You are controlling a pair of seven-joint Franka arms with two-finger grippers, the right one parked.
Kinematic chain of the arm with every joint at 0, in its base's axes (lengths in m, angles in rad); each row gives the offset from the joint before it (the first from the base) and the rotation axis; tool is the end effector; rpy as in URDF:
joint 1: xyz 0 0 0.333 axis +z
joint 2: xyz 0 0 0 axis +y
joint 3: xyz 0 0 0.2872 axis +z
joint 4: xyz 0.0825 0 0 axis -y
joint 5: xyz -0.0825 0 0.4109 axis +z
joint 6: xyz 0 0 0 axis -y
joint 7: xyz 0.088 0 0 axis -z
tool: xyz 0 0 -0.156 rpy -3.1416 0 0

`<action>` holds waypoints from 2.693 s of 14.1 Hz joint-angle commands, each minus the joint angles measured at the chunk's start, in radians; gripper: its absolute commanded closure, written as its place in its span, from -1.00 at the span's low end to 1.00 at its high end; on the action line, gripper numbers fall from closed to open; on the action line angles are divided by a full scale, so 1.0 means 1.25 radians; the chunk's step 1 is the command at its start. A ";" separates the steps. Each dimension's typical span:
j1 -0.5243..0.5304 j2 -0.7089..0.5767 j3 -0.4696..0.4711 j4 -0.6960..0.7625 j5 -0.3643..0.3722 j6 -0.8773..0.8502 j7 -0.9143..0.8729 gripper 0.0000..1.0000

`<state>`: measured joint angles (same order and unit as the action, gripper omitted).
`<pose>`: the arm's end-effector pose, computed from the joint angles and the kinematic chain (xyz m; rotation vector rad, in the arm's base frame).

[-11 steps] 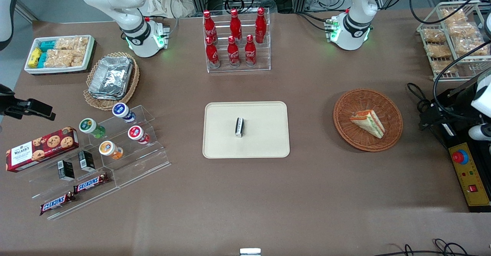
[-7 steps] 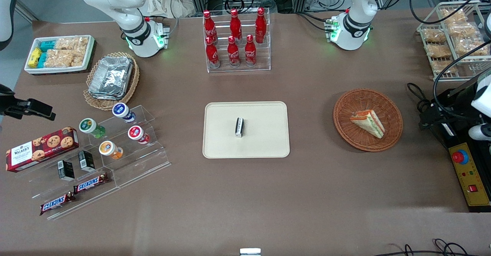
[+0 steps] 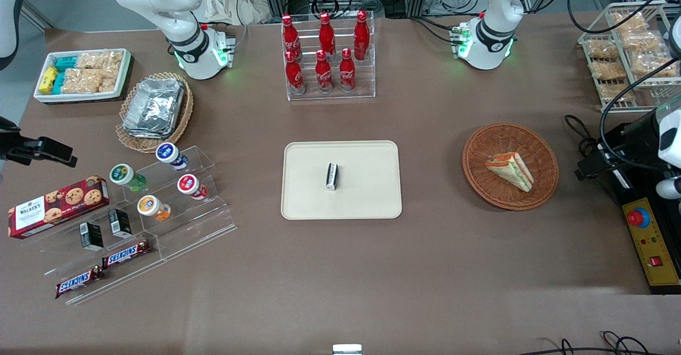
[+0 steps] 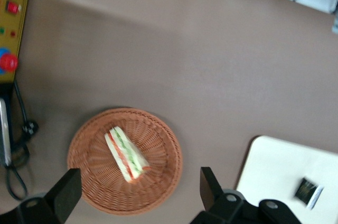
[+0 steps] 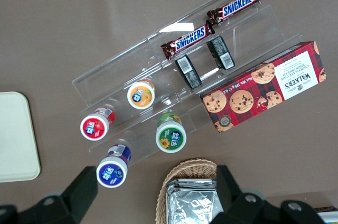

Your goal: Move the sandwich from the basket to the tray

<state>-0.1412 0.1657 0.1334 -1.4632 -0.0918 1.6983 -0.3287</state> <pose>0.6419 -0.0233 0.5128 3.0191 0.4977 0.0891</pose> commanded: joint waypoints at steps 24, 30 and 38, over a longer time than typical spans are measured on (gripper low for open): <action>-0.017 -0.140 -0.006 -0.708 0.051 0.552 -0.396 -0.98; -0.016 -0.055 -0.006 -0.736 0.051 0.619 -0.411 -0.98; -0.017 -0.007 -0.006 -0.810 0.046 0.766 -0.423 -0.94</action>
<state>-0.1647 0.1561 0.1290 -2.4239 -0.0554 2.5784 -0.8195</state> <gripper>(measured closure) 0.022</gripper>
